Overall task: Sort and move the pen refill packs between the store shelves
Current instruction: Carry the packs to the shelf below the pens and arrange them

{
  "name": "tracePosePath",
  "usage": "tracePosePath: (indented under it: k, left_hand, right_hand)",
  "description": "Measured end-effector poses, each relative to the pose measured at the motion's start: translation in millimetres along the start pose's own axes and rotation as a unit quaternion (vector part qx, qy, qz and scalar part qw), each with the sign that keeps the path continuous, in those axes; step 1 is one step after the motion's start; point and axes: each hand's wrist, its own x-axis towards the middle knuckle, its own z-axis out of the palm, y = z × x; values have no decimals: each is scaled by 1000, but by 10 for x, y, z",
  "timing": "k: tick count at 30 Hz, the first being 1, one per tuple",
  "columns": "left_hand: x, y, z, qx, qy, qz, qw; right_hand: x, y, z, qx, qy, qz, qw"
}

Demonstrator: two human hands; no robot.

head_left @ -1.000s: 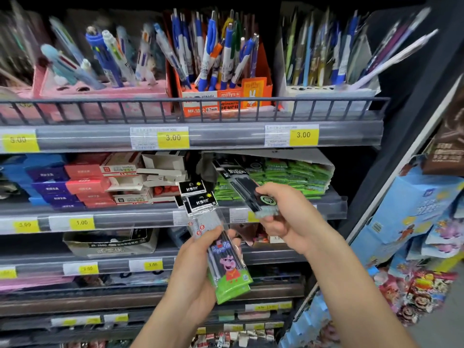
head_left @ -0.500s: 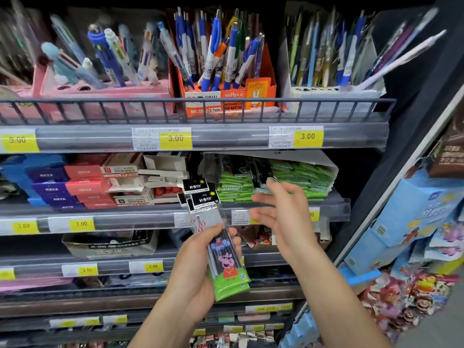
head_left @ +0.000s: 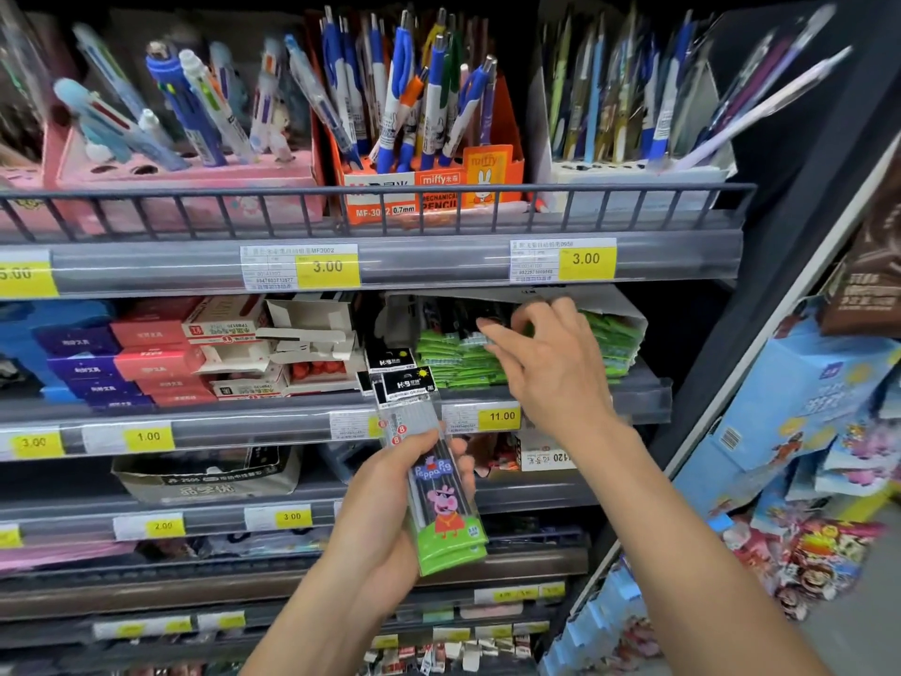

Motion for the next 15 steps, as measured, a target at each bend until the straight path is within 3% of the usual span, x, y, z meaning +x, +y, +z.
tracePosePath:
  k: [4, 10, 15]
  left_hand:
    - [-7, 23, -1, 2, -6, -5, 1000]
    - [-44, 61, -66, -23, -15, -3, 1000]
    - [-72, 82, -123, -45, -49, -4, 998]
  right_hand:
    - [80, 16, -44, -46, -91, 32, 994]
    - [117, -56, -44, -22, -68, 47, 996]
    - [175, -72, -44, -48, -124, 102, 986]
